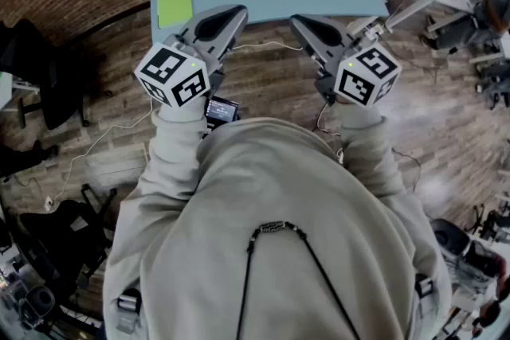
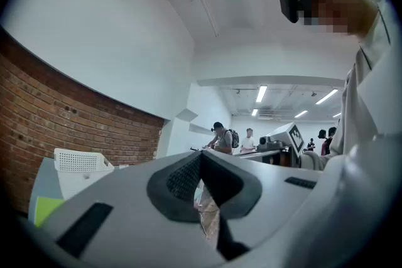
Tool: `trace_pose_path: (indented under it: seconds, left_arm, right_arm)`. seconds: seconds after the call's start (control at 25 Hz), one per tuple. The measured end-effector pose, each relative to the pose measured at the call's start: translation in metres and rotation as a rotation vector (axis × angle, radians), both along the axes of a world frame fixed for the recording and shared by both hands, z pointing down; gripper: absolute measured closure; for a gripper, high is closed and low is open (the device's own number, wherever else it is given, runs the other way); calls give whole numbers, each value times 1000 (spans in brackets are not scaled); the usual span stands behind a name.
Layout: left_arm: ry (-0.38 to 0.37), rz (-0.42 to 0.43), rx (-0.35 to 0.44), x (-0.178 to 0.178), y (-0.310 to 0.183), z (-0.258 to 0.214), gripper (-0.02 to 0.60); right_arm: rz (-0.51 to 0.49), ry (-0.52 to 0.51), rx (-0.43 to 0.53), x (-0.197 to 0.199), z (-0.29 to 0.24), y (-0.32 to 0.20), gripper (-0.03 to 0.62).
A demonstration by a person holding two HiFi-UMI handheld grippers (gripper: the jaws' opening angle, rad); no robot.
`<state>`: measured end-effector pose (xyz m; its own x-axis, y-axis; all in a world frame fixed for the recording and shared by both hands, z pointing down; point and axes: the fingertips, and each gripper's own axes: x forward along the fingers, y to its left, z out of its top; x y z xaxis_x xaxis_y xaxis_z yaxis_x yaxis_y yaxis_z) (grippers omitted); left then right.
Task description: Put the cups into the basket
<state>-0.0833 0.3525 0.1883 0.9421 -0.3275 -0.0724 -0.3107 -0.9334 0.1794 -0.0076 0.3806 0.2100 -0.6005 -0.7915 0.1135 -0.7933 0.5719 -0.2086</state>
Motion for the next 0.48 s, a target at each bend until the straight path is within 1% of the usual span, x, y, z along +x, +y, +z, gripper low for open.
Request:
trace_pose_path:
  seconds: [0.28, 0.4, 0.48]
  left_arm:
    - [3, 4, 5, 1, -4, -4, 584]
    - [7, 9, 7, 5, -4, -9, 584]
    - [7, 11, 6, 7, -2, -9, 584]
  right_arm:
    - [-1, -37, -3, 2, -2, -7, 582]
    - [0, -26, 0, 4, -4, -7, 582]
    - [-5, -36, -6, 5, -2, -8, 582]
